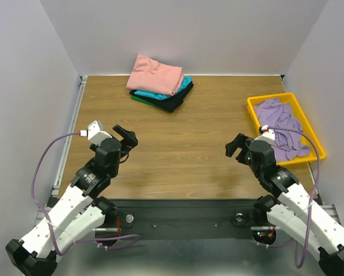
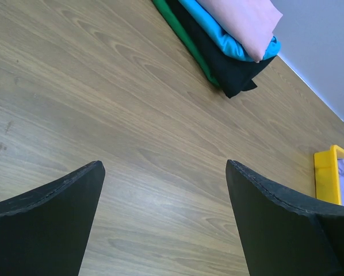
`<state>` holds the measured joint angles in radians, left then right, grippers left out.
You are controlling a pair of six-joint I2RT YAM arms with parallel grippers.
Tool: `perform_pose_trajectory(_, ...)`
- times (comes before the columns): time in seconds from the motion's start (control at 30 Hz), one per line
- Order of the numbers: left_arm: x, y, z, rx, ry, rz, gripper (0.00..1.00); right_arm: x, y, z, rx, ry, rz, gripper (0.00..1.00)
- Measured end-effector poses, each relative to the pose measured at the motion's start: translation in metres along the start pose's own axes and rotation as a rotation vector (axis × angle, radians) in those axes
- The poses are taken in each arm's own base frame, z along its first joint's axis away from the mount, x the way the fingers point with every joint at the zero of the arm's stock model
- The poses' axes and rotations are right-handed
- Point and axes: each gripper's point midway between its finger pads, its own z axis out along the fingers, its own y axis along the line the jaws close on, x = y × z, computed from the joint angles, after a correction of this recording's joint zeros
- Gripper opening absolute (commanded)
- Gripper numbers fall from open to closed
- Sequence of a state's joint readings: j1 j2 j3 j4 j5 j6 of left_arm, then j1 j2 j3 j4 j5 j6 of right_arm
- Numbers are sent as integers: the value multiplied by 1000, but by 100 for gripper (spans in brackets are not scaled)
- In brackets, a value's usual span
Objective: Fold and stack the t-shirts
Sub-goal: Grab the tshirt from the pile
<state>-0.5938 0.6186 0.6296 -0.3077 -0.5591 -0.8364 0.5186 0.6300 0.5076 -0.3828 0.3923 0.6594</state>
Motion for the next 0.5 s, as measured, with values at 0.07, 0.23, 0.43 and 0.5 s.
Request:
perform_pose_trajectory(0.07, 0, -1, 1, 1, -1, -2, 98, -4, 2, -1, -3, -4, 1, 100)
perform_pose_trajectory(0.23, 0, -10, 8, 15, -10, -33, 99, -19, 9, 3, 23, -24, -12, 100)
perform_pose_trajectory(0.43, 7, -27, 30, 21, -3, -28, 98, -61, 7, 20, 192, -115, -53, 100)
perform_pose_trajectory(0.5, 12, -33, 40, 7, 13, 0, 98, -75, 5, 26, 248, -144, -62, 100)
